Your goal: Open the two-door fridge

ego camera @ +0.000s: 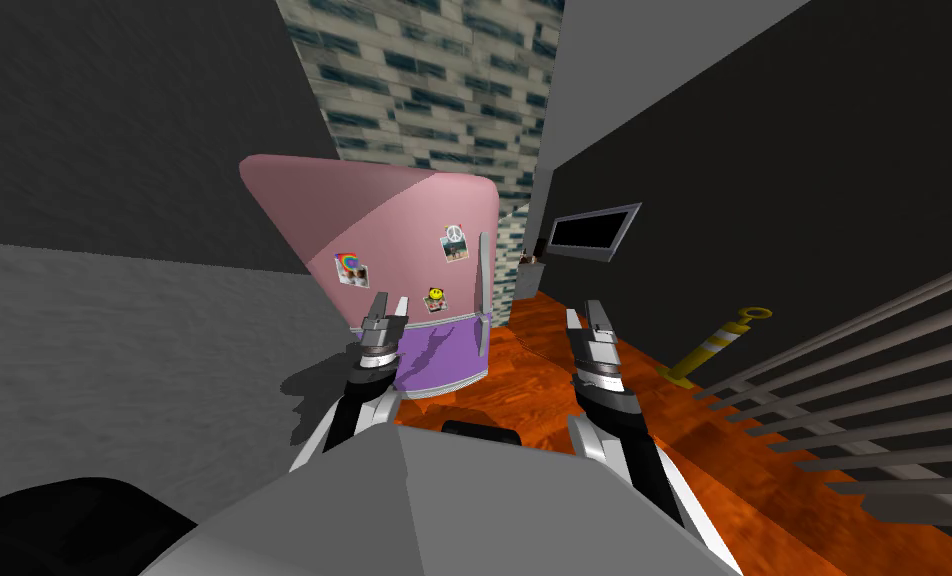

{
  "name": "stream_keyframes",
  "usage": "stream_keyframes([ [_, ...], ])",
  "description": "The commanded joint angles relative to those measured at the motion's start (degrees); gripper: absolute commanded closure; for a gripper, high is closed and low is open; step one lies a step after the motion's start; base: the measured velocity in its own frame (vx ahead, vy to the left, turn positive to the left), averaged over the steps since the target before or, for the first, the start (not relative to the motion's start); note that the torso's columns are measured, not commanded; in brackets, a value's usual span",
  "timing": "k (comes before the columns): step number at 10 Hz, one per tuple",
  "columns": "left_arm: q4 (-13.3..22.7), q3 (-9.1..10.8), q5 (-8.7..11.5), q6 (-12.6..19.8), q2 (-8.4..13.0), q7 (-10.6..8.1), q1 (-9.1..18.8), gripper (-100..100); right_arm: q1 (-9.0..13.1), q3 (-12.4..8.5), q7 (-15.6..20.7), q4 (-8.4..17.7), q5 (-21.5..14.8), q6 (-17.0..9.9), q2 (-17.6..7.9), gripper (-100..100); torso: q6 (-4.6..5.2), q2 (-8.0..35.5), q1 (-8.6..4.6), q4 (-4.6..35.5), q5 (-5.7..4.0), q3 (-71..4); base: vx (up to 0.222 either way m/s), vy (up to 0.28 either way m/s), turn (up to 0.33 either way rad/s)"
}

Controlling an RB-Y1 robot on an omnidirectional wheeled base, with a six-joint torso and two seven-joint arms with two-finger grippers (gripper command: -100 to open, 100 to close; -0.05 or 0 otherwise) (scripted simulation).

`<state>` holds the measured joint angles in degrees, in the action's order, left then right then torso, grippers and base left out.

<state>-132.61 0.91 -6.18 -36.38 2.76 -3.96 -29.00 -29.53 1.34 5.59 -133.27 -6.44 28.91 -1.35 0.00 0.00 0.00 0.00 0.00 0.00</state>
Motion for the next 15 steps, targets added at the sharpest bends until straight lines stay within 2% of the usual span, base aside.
stream_keyframes([
  [1, 0.00, 0.00, 0.00, 0.00, 0.00, 0.00, 0.00, 0, 0.00, 0.00, 0.00, 0.00, 0.00, 0.00, 0.00, 0, 0.00, 2.32, 0.00, 2.35, 0.00, -4.67, 0.000, 0.000, 0.000],
  [9, -0.02, 0.00, 0.00, 0.00, 0.00, 0.00, 0.00, 0, 0.00, 0.00, 0.00, -0.02, 0.00, 0.01, 0.00, 0, 0.00, 35.39, 0.00, 35.37, 0.00, -70.73, 0.000, 0.000, 0.000],
  [10, 0.93, 0.28, 0.09, -0.29, 1.76, 0.26, 0.18, -100, 0.00, 0.00, 0.00, -0.02, 0.00, 0.01, 0.00, 0, 0.00, 39.62, 0.00, 39.60, 0.00, -79.19, 0.043, -0.040, 0.030],
  [12, 2.95, 0.87, 0.27, -0.89, 3.61, 0.82, 0.56, -100, -0.02, 0.01, 0.00, 0.01, 0.00, 0.00, 0.01, 0, 0.00, 41.85, -0.27, 41.99, -0.07, -84.40, 0.095, -0.119, 0.061],
  [15, 6.32, 1.84, 0.57, -1.88, 4.87, 1.75, 1.20, -100, -0.02, 0.02, 0.00, 0.00, 0.00, 0.01, 0.02, 0, 0.00, 42.18, -0.10, 42.24, -0.04, -84.64, 0.137, -0.174, 0.055],
])
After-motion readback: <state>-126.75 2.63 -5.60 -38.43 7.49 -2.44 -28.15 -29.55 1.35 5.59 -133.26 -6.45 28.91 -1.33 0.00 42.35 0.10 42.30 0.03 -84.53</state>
